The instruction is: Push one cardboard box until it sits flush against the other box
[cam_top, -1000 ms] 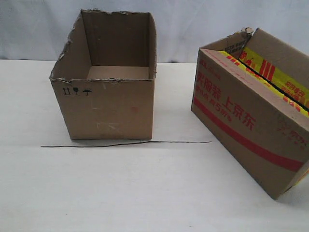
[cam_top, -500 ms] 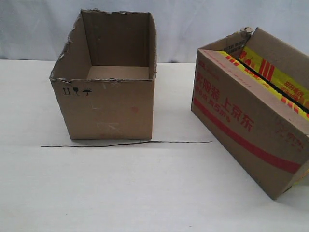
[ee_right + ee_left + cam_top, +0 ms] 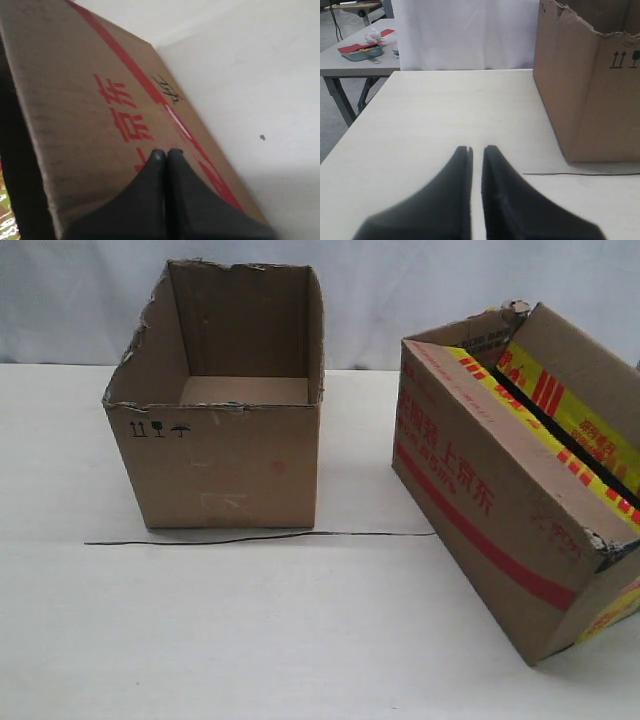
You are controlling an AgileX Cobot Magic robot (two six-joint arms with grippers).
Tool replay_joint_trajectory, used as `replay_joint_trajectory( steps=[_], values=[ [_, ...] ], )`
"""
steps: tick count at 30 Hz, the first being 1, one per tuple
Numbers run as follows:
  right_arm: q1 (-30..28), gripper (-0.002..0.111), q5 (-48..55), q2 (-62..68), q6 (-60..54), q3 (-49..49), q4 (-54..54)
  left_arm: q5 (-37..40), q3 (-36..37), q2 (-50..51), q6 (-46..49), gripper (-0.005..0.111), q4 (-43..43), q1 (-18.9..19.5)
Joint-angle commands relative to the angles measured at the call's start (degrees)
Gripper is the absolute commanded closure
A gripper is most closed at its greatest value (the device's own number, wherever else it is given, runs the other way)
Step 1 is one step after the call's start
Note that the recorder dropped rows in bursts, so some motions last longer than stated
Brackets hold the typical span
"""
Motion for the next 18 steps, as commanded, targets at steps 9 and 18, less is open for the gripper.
replay_joint_trajectory(
  steps=[9,18],
  values=[
    [9.83,0.108,0.74,2.27,-3.62,2.36,4.36,-0.69,0.09,-0.05,-0.23,0.107,-0.39,-0.46],
    [17.76,0.108,-1.72,4.64,-5.08,2.36,8.12,-0.69,0.09,-0.05,-0.23,0.107,-0.39,-0.46]
  ],
)
